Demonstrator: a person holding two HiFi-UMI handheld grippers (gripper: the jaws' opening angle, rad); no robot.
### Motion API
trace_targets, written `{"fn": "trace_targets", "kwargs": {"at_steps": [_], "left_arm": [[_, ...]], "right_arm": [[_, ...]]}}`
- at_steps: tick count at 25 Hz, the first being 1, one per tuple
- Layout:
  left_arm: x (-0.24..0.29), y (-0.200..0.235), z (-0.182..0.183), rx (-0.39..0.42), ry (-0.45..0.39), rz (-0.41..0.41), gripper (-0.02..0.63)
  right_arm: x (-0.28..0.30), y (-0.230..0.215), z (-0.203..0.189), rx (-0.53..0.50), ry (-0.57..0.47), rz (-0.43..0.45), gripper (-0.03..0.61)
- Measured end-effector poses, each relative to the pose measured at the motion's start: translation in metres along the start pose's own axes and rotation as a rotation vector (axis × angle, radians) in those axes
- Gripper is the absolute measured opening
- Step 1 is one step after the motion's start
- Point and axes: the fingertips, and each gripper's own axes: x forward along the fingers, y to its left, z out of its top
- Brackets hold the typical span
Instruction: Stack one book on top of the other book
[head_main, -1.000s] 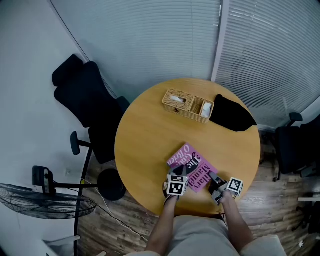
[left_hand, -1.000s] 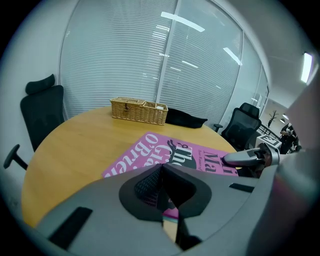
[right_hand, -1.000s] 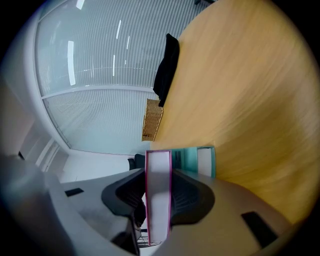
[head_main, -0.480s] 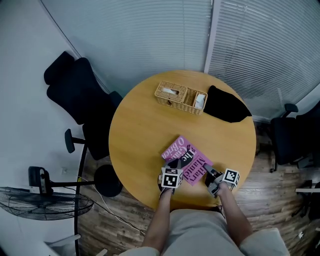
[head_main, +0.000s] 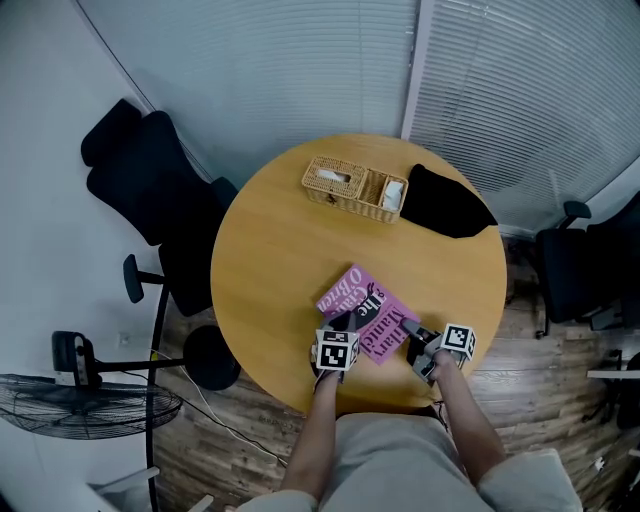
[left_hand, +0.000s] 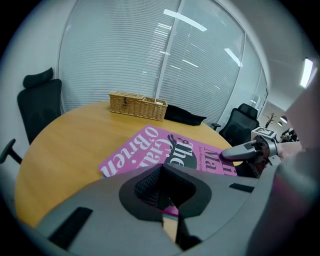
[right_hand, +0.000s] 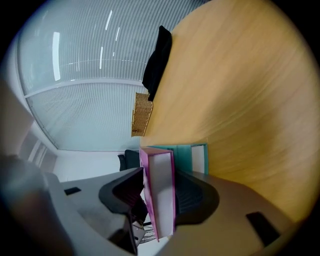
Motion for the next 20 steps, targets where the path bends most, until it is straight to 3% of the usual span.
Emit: {"fn": "trace_targets", "kwargs": {"at_steps": [8, 20], "left_arm": [[0.003, 0.003, -0.003, -0.018, -0.003, -0.003, 0.028], [0.002, 0.000, -0.003, -0.008, 0.002, -0.001, 0.028]], "right_arm": [[-0.018, -0.003, 0.007, 0.033, 0.033, -0.041, 0.226], [-0.018, 0.008, -0.022, 0.026, 0.071, 0.021, 0.198]]}}
